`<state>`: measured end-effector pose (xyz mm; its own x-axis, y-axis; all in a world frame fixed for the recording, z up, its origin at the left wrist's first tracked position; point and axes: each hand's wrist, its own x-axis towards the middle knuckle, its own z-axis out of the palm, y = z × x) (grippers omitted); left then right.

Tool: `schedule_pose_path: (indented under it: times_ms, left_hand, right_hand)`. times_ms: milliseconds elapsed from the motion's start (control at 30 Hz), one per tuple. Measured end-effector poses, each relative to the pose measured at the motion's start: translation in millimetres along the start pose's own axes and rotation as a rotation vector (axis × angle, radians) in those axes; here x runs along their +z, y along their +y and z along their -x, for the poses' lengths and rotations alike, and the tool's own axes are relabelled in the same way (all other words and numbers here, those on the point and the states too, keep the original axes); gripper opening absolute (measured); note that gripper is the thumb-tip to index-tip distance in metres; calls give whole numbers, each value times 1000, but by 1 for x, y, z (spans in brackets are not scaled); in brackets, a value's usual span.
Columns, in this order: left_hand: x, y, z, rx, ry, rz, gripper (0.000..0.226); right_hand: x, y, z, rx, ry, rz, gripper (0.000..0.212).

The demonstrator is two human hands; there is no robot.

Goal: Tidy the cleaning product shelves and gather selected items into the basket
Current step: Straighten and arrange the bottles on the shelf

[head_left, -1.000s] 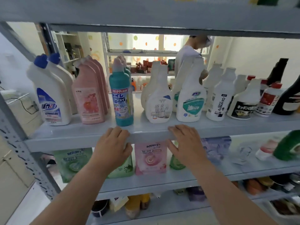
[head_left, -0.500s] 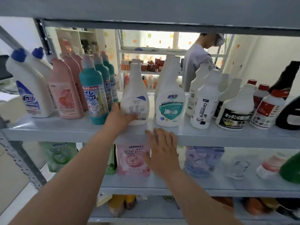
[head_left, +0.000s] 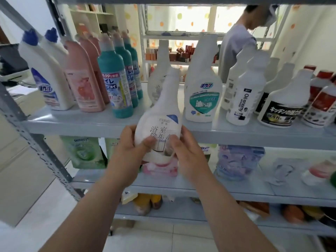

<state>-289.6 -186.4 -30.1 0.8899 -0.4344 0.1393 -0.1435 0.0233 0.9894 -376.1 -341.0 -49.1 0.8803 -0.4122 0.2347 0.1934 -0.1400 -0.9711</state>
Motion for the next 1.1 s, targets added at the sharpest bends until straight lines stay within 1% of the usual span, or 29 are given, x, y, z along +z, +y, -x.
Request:
schedule_pose_path:
  times_ms: [100, 167, 233, 267, 300, 333, 367, 400, 433, 500, 567, 600, 667, 733, 767, 800, 867, 900, 933, 1033, 1100]
  left_hand:
    - [-7, -22, 29, -81, -37, 74, 43]
    - [-19, -34, 39, -95, -44, 31, 44]
    - [-31, -46, 50, -99, -52, -16, 39]
    - [-29, -49, 51, -119, -46, 9, 36]
    - [-41, -55, 58, -191, -43, 67, 32]
    - [-48, -59, 66, -303, -26, 162, 26]
    - [-46, -60, 70, -437, -18, 282, 22]
    - [-45, -61, 76, -581, -46, 397, 24]
    - [-48, -61, 82, -702, -127, 498, 30]
    - [-59, -64, 94, -856, -308, 635, 37]
    - [-68, -73, 104, -914, -412, 644, 51]
    - [-72, -77, 109, -906, -453, 604, 58]
    - [-80, -89, 116, -800, -552, 428, 69]
    - [-88, -98, 120, -632, -649, 187, 83]
    - [-91, -100, 122, -535, -679, 62, 93]
    - [-95, -103, 125, -430, -690, -49, 101]
    - [-100, -106, 128, -255, -672, -202, 108]
    - [-102, -107, 129, -194, -648, -252, 110]
    - [-104, -108, 128, -140, -618, -299, 114]
    - [-103, -110, 125, 38, -519, -403, 122]
    - [-99, -111, 125, 133, -469, -383, 120]
  right_hand:
    - [22, 11, 19, 52, 74, -86, 27]
    - [35, 19, 31, 86, 51, -168, 25]
    - [45, 24, 45, 120, 50, -215, 24]
    - [45, 26, 47, 124, 51, -242, 25]
    - [61, 30, 55, 153, 74, -282, 30]
    - [74, 34, 61, 205, 94, -352, 41]
    - [75, 37, 64, 271, 98, -431, 57]
    - [77, 37, 67, 351, 90, -491, 70]
    - [83, 36, 70, 416, 59, -510, 77]
    - [96, 39, 77, 502, 32, -527, 80]
    - [108, 44, 85, 539, 55, -602, 78]
    - [112, 46, 89, 551, 83, -618, 75]
    - [118, 47, 96, 558, 130, -600, 65]
    - [123, 46, 102, 506, 114, -563, 63]
    - [124, 46, 104, 454, 98, -515, 60]
    - [125, 47, 106, 394, 78, -463, 51]
    - [128, 45, 110, 277, 18, -400, 28]
    - [131, 44, 112, 225, -11, -382, 20]
    - [133, 42, 113, 181, -28, -368, 16]
    - [138, 36, 113, 97, -32, -309, 14]
    - [139, 33, 111, 53, -24, -242, 13]
